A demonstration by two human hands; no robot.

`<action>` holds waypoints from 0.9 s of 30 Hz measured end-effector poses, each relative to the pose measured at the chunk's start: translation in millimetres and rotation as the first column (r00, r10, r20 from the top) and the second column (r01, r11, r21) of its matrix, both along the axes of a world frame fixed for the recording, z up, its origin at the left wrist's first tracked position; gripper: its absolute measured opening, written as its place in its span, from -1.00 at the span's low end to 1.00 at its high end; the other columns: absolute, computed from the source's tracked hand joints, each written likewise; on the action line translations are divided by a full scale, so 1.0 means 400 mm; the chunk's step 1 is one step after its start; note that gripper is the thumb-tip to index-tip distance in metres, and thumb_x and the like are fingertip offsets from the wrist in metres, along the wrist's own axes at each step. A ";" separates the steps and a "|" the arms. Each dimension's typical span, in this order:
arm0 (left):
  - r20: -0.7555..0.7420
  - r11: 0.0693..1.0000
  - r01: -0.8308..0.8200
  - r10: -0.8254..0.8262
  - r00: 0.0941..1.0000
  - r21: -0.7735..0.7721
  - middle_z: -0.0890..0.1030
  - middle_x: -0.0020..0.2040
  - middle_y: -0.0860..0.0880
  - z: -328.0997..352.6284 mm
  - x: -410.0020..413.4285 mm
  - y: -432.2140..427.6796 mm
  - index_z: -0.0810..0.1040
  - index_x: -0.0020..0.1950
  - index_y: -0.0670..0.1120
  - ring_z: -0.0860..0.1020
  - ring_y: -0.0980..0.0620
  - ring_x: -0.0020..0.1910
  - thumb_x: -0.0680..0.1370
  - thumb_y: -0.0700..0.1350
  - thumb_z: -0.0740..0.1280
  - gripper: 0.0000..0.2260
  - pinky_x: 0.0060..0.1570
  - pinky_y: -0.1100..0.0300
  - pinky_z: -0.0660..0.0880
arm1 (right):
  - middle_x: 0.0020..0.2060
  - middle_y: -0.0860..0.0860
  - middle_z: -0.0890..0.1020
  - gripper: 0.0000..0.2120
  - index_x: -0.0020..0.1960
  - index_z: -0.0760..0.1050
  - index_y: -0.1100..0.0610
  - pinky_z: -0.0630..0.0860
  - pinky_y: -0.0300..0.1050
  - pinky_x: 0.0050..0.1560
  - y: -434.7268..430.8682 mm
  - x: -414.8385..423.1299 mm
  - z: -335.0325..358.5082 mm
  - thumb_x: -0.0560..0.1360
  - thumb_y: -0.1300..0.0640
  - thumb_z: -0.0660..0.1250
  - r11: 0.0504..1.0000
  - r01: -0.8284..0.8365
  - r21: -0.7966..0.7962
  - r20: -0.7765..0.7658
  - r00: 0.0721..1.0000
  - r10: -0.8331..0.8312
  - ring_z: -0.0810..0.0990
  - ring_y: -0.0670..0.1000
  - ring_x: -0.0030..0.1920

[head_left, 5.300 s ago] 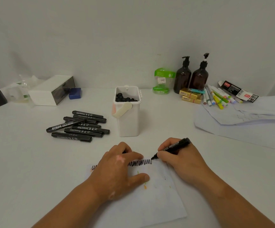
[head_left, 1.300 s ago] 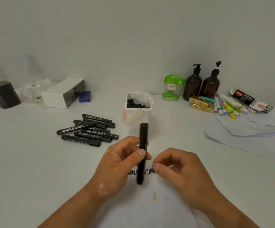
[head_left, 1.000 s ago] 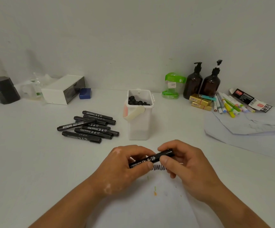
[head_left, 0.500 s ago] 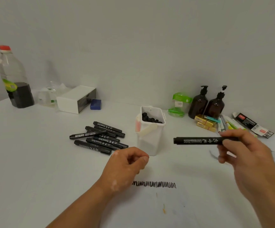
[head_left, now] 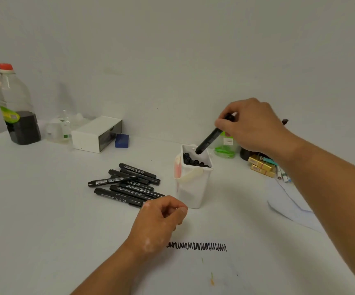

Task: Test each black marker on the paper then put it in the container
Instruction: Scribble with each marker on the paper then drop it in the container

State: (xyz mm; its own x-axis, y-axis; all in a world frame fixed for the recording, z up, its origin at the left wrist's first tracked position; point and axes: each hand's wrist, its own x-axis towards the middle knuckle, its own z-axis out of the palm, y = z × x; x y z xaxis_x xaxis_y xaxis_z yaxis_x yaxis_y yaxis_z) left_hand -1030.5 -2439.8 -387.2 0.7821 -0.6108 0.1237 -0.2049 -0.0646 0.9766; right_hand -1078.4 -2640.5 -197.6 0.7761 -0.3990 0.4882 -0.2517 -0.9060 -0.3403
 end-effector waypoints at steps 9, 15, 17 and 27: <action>0.009 1.000 0.007 -0.007 1.000 -0.010 0.60 -0.39 0.08 0.001 -0.001 -0.002 0.69 -0.18 0.01 0.51 0.24 -0.41 0.54 -0.12 0.42 -0.89 -0.33 0.39 0.47 | -0.05 -0.05 0.72 -0.87 -0.02 0.70 0.01 0.53 -0.13 -0.07 0.013 0.126 -0.070 0.56 0.05 0.37 0.990 -0.071 -0.123 -0.319 0.947 0.028 0.59 0.00 -0.07; 0.029 1.000 0.011 -0.011 1.000 0.008 0.61 -0.36 0.07 0.000 0.000 -0.004 0.69 -0.18 0.04 0.53 0.22 -0.38 0.53 -0.09 0.43 -0.90 -0.28 0.33 0.50 | -0.06 0.01 0.71 -0.88 0.01 0.69 0.03 0.54 -0.14 -0.17 0.025 0.149 -0.105 0.54 0.07 0.39 0.987 -0.066 -0.149 -0.435 0.901 -0.006 0.58 0.00 -0.12; 0.037 1.000 0.014 -0.014 0.999 0.020 0.62 -0.35 0.06 -0.002 -0.003 -0.005 0.68 -0.17 0.04 0.52 0.19 -0.38 0.53 -0.07 0.43 -0.91 -0.26 0.27 0.52 | -0.02 0.04 0.72 -0.81 0.07 0.70 0.08 0.62 -0.07 -0.03 0.036 0.151 -0.111 0.57 0.09 0.33 0.987 -0.064 -0.147 -0.482 0.876 -0.015 0.62 0.05 -0.03; 0.040 0.999 0.020 -0.021 0.999 0.025 0.63 -0.33 0.03 -0.001 -0.004 -0.005 0.68 -0.17 0.04 0.52 0.18 -0.37 0.53 -0.07 0.43 -0.91 -0.25 0.25 0.53 | -0.30 0.05 0.45 -0.76 -0.13 0.48 0.22 0.26 -0.14 -0.40 0.056 0.164 -0.125 0.63 0.19 0.12 0.980 -0.064 -0.189 -0.607 0.792 -0.065 0.45 0.13 -0.17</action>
